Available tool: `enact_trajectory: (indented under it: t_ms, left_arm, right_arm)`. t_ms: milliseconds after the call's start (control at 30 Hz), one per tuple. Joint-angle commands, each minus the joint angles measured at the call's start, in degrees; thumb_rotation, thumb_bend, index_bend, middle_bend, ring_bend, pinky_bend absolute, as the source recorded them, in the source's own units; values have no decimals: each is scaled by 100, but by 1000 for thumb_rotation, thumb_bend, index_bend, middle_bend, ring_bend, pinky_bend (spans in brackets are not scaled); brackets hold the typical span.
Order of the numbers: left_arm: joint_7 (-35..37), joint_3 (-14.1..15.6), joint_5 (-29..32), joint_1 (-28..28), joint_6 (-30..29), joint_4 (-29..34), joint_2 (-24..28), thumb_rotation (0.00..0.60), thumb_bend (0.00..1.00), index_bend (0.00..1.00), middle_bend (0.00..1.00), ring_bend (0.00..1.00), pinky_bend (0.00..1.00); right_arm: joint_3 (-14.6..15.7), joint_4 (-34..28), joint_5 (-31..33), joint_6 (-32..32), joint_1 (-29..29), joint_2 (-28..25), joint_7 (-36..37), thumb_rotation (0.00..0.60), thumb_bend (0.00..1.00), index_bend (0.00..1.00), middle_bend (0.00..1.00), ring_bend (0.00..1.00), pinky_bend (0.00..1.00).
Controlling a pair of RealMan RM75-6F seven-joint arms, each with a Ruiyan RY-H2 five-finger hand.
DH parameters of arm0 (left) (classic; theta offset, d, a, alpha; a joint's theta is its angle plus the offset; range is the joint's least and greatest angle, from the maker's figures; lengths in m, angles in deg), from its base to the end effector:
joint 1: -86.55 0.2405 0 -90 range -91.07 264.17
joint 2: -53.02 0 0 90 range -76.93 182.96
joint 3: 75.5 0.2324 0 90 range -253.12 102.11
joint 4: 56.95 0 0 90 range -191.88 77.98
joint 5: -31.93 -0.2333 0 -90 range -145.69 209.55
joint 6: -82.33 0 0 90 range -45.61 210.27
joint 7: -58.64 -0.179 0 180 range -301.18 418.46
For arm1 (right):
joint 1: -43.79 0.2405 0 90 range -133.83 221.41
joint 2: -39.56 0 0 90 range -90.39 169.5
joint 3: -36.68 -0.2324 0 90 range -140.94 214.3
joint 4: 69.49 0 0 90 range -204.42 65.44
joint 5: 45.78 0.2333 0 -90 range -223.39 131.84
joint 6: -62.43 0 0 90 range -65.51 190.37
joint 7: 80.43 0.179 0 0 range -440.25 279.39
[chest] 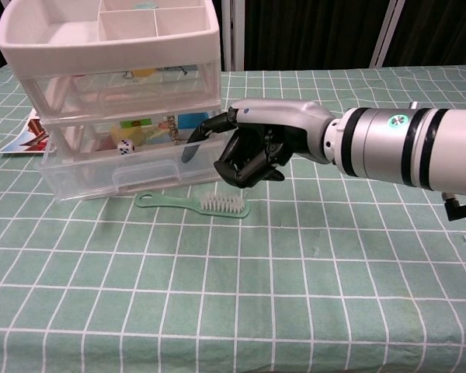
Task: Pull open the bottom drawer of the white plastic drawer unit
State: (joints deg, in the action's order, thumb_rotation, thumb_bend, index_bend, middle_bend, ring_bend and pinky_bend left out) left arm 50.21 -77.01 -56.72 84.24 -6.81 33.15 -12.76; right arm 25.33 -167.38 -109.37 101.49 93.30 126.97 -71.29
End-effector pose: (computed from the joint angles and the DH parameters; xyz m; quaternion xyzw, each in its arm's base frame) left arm -0.3025 0.1974 0.1266 -0.6177 -0.3294 -0.3507 0.6221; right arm -0.0285 -0.2998 -0.0971 0.7079 -0.5788 0.3870 0.1185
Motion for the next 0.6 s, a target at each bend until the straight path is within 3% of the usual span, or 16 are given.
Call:
enact_trajectory:
  t_ms: [33, 600]
  left_arm:
    - [5, -4, -1, -4, -1, -6, -5, 600, 58, 299, 267, 210, 204]
    - [-1, 7, -5, 13, -30, -19, -20, 600, 58, 299, 267, 210, 204]
  right_arm:
    - [127, -221, -166, 3, -134, -185, 132, 600, 569, 311, 766, 819, 845]
    - [522, -760, -879, 125, -474, -655, 372, 600, 568, 311, 768, 819, 847]
